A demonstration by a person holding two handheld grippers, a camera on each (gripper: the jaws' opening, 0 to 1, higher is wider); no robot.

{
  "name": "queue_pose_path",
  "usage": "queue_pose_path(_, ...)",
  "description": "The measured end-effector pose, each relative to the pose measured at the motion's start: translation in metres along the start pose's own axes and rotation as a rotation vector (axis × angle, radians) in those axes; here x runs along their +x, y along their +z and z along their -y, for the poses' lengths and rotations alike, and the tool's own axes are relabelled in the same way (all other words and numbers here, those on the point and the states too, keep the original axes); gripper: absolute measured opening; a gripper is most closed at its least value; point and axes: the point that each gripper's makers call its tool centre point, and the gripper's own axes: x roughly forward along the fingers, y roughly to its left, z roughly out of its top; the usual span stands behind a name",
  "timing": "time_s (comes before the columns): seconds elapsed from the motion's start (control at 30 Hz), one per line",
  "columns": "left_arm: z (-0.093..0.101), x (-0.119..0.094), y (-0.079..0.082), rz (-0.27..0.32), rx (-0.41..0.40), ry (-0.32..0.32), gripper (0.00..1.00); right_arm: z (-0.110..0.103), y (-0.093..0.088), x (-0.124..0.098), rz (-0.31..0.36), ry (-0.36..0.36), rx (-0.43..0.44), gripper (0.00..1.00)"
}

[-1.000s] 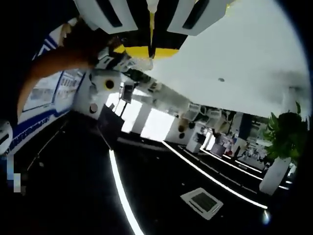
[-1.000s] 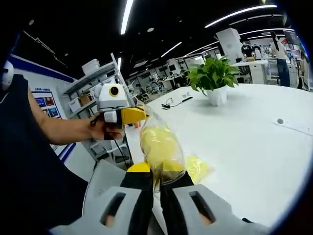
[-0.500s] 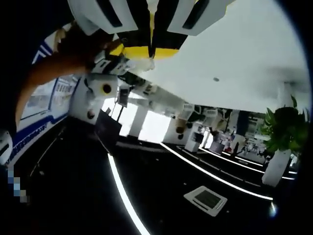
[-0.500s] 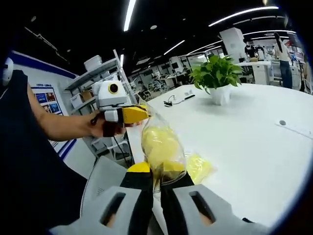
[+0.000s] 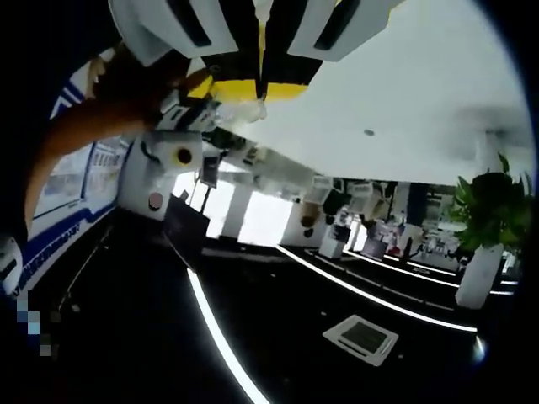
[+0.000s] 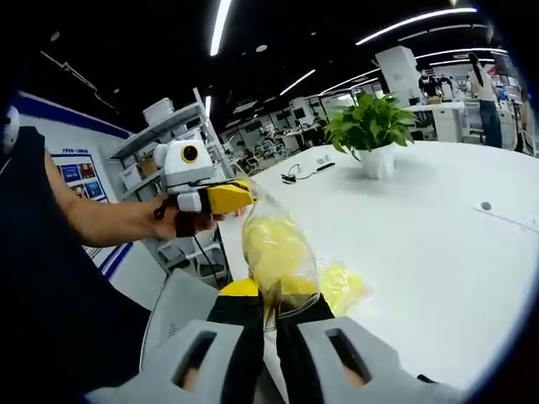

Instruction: Compare the silicone blocks by pressing each to a similar depth, holding the contact briefly, and releasing to observe deformation and rebound differences across the visible hardness samples.

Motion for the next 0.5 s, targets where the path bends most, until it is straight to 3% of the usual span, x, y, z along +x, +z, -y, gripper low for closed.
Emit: queue_pose_path(0.5,0.0034,0.0067,-0.0071,-0.003,-0.021,0.007,0.0,0.0068,-0.0071,-0.006,-0.002,0.004,0.028,0.0)
